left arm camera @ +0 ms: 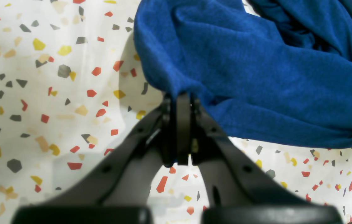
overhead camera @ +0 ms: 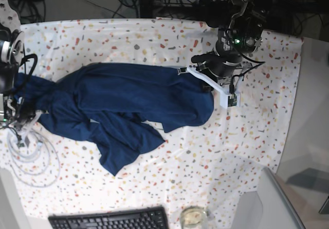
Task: Layout the t-shirt on the table in an organized manner, then fold the t-shirt properly
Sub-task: 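Drag the held fabric with the right gripper away from the left gripper, then pull the shirt taut between both grippers along the cloth edge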
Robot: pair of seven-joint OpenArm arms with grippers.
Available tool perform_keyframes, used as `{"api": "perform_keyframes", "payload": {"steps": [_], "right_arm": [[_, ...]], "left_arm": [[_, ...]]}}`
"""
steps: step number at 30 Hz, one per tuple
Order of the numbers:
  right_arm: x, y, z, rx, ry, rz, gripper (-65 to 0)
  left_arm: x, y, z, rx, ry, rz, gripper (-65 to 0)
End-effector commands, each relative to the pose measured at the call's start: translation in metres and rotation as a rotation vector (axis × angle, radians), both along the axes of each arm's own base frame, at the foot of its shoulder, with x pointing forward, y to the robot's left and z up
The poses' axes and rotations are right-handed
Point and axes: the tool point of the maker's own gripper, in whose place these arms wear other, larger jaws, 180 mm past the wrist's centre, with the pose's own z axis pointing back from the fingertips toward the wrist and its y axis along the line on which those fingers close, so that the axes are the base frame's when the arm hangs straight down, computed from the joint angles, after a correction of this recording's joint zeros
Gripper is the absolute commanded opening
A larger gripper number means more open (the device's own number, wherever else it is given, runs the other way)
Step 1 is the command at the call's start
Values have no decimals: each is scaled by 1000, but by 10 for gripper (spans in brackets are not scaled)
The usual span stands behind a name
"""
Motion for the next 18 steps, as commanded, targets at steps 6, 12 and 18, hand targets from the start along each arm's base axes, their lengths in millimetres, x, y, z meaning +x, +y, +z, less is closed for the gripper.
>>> {"api": "perform_keyframes", "payload": {"steps": [6, 12, 18], "right_arm": [[-9, -39, 48, -210, -8, 45, -650], [-64, -64, 113, -335, 79, 55, -650], [-139, -71, 116, -446, 202, 43, -650]], "left_arm": [[22, 20, 37, 0, -122, 59, -650], [11, 29, 33, 9, -101, 80, -650], [-31, 33, 6, 16, 9, 92, -650]]}}
